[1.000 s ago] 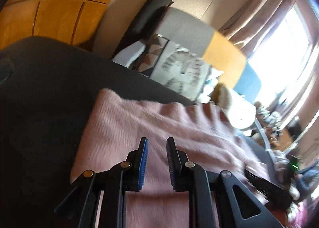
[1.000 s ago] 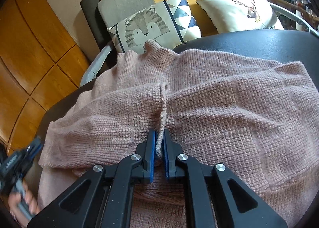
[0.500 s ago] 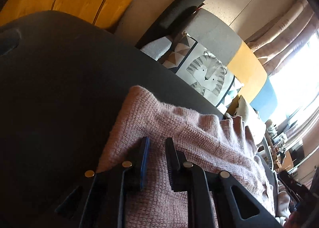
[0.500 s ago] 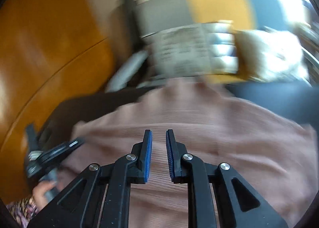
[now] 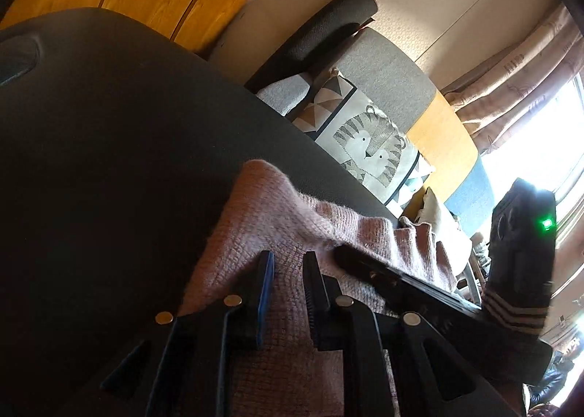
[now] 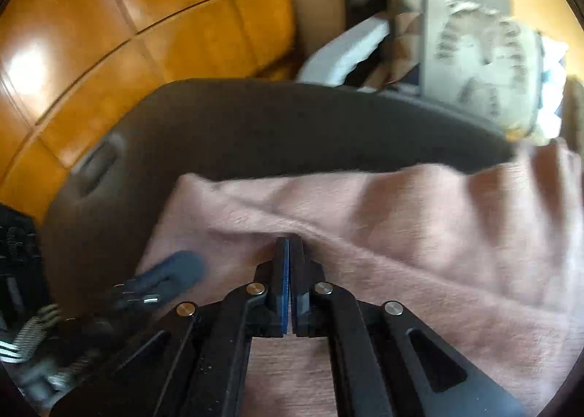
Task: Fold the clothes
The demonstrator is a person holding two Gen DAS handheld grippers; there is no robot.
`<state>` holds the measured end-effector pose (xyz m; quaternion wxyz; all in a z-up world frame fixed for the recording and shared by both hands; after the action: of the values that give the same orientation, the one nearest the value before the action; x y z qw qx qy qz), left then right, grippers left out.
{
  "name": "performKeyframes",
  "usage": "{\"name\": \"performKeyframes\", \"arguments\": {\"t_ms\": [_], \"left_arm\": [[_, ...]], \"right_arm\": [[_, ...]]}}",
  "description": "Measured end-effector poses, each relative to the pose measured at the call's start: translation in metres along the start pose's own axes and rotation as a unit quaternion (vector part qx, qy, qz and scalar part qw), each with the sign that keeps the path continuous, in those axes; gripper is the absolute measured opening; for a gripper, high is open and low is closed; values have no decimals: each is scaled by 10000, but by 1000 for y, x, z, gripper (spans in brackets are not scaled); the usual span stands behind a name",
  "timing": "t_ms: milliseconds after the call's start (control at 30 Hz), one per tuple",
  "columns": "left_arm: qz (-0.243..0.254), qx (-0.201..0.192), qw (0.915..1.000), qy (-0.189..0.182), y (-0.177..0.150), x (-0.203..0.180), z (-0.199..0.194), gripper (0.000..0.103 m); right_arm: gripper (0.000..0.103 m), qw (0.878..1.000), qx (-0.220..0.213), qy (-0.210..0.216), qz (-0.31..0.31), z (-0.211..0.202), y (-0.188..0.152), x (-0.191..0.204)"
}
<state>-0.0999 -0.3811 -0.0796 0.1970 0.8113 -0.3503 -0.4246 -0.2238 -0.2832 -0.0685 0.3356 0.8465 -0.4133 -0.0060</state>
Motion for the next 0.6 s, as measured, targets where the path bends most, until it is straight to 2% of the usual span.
{"name": "performKeyframes", "arguments": {"t_ms": [67, 167, 267, 300, 400, 533, 567, 600], "left_arm": [[21, 4, 10000, -7, 0, 0, 0, 15], [-17, -9, 10000, -33, 0, 2, -1, 15], [-3, -19, 10000, -5, 0, 1, -1, 15], [-21, -12, 10000, 17, 0, 2, 0, 11], [-52, -2, 10000, 24, 0, 3, 2, 9], [-86, -7, 10000, -11, 1, 4, 3, 8], [-91, -10, 10000, -18, 1, 4, 3, 9], [-88, -11, 10000, -14, 0, 4, 3, 9]], "right_arm": [[0, 9996, -105, -185, 206, -3, 2, -4], [2, 9982, -308, 136, -502, -14, 3, 27], [2, 9949, -34, 431, -907, 0, 8, 51], [2, 9940, 342, 560, -880, 16, 11, 53], [0, 9955, 407, 456, -721, 36, 19, 44], [2, 9995, -48, 189, -267, 22, 27, 31], [6, 9995, -146, 241, -162, 14, 27, 27], [6, 9993, -193, 320, -62, 3, 22, 21]]}}
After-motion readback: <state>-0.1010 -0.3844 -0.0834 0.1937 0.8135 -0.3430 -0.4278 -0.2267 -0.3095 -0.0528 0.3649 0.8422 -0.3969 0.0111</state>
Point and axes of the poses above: each gripper's, at about its wrist camera, not at the fingertips, and z roughly the way its jaws point, x to its left, y to its top, the point moved 1 cm from there along z, roughly the way its jaws point, and after that the axes turned 5 degrees about z, right-handed, at the moved point
